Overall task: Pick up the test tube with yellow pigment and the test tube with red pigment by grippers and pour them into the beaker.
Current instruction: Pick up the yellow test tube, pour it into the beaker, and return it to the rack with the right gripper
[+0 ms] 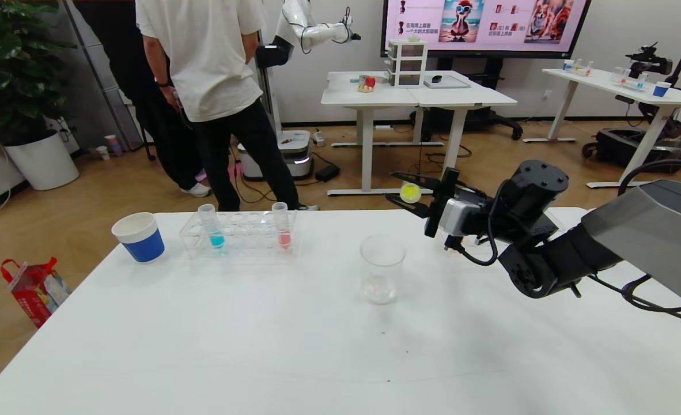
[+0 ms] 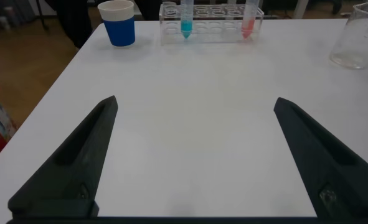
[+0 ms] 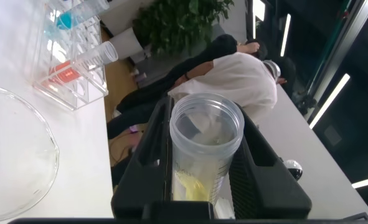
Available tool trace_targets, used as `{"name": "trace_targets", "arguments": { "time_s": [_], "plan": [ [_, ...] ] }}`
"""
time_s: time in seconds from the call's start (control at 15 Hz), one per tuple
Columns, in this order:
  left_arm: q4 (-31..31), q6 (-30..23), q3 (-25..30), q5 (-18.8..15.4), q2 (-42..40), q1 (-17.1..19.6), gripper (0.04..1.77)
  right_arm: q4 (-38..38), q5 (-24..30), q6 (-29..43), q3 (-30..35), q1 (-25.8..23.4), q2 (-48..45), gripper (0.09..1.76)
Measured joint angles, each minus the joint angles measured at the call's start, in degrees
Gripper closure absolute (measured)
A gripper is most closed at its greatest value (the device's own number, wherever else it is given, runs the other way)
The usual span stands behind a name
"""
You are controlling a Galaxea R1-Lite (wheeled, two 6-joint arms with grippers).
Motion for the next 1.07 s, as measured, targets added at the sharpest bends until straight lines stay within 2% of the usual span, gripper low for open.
{"name": "trace_targets", "arguments": {
  "time_s": [0.33, 0.73, 1.07],
  "plan": [
    [0.0, -0.02, 0.0, 0.02, 0.0, 0.0, 0.06, 0.49, 0.46, -4.94, -3.89, 0.22, 2.34, 1.33],
    [0.0, 0.0, 0.0, 0.0, 0.0, 0.0, 0.06, 0.29, 1.38, -13.45, -4.61, -0.2, 4.72, 1.33],
    [0.0, 0.0, 0.0, 0.02, 0.0, 0.0, 0.06, -1.02, 1.4, -16.31, -6.55, -0.05, 5.86, 1.33]
  ]
}}
